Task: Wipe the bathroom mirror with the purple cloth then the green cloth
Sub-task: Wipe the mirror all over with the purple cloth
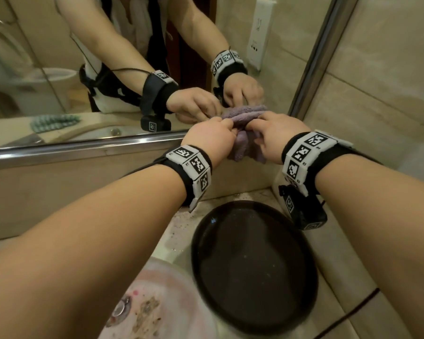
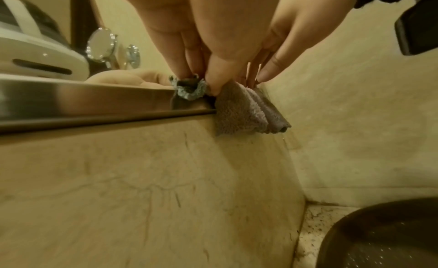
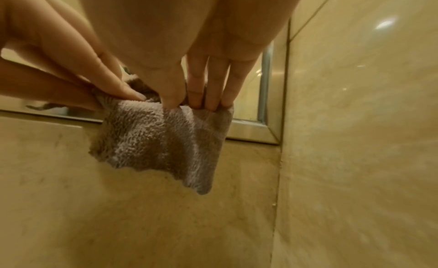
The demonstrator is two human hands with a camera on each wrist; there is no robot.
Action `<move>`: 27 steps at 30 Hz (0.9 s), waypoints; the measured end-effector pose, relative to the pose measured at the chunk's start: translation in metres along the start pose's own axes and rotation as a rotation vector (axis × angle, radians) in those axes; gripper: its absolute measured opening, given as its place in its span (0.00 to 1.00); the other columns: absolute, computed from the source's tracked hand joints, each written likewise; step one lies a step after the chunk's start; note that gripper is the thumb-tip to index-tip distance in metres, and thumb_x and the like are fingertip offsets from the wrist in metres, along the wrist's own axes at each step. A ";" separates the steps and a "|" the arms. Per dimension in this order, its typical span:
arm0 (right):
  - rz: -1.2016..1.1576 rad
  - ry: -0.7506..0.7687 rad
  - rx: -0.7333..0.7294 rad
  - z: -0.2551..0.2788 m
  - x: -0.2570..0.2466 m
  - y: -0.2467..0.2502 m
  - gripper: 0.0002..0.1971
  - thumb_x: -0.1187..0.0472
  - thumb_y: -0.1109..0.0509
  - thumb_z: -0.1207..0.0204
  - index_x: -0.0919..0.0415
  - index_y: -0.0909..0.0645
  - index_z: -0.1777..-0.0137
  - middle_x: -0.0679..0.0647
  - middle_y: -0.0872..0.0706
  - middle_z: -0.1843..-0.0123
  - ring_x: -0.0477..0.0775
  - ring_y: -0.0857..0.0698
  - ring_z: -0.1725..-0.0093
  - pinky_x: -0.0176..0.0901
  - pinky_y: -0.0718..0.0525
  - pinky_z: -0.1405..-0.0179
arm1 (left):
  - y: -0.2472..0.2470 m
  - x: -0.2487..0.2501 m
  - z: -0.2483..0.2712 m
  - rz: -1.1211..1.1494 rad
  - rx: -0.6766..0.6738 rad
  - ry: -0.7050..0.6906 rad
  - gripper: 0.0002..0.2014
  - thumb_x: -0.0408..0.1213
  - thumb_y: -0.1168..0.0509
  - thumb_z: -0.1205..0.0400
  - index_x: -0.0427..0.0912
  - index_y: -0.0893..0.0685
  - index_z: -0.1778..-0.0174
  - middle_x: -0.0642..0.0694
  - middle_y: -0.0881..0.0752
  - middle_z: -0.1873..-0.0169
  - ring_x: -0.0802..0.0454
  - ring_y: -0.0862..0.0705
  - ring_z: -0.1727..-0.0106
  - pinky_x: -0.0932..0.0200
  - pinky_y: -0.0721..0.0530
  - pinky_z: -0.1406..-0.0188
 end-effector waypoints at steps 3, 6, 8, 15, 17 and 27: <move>0.040 0.019 -0.042 -0.003 -0.017 0.006 0.22 0.57 0.35 0.22 0.45 0.30 0.28 0.52 0.31 0.29 0.61 0.25 0.33 0.53 0.21 0.41 | 0.001 -0.012 0.013 -0.007 -0.004 0.010 0.21 0.34 0.45 0.14 0.43 0.32 0.23 0.41 0.30 0.30 0.40 0.31 0.29 0.47 0.24 0.38; 0.042 0.054 -0.046 -0.005 -0.038 0.009 0.25 0.57 0.33 0.23 0.45 0.31 0.27 0.52 0.33 0.27 0.61 0.25 0.33 0.52 0.21 0.39 | -0.001 -0.028 0.030 -0.016 -0.004 0.033 0.20 0.34 0.45 0.14 0.43 0.30 0.25 0.42 0.29 0.31 0.40 0.30 0.30 0.47 0.24 0.39; 0.036 0.091 -0.033 -0.007 -0.054 0.011 0.25 0.57 0.32 0.23 0.46 0.31 0.27 0.52 0.32 0.27 0.61 0.24 0.33 0.52 0.21 0.40 | -0.003 -0.041 0.042 -0.015 -0.002 0.052 0.20 0.35 0.44 0.15 0.45 0.29 0.25 0.43 0.28 0.31 0.41 0.30 0.31 0.48 0.24 0.40; 0.062 0.203 -0.050 -0.015 -0.119 0.023 0.26 0.55 0.32 0.24 0.45 0.32 0.26 0.54 0.31 0.29 0.63 0.26 0.32 0.51 0.22 0.38 | -0.011 -0.090 0.086 -0.035 -0.024 0.146 0.18 0.39 0.45 0.13 0.47 0.27 0.26 0.44 0.27 0.32 0.41 0.28 0.31 0.49 0.24 0.37; 0.076 0.233 -0.053 -0.017 -0.137 0.025 0.26 0.55 0.32 0.23 0.45 0.33 0.25 0.55 0.32 0.30 0.64 0.27 0.32 0.52 0.22 0.38 | -0.013 -0.104 0.097 -0.035 -0.030 0.183 0.18 0.40 0.45 0.13 0.48 0.25 0.27 0.44 0.25 0.34 0.40 0.26 0.32 0.49 0.23 0.38; 0.122 0.361 0.037 -0.019 -0.198 0.029 0.24 0.53 0.32 0.24 0.46 0.29 0.28 0.55 0.30 0.34 0.63 0.25 0.36 0.51 0.26 0.40 | -0.021 -0.154 0.135 0.042 -0.116 0.409 0.20 0.46 0.51 0.12 0.45 0.24 0.28 0.42 0.22 0.31 0.41 0.23 0.33 0.50 0.24 0.36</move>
Point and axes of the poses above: each hand's wrist, its own z-axis away from the middle knuckle, its own y-axis out of the back of the hand, x = y × z, the point moved 2 cm from there along -z, towards the middle knuckle
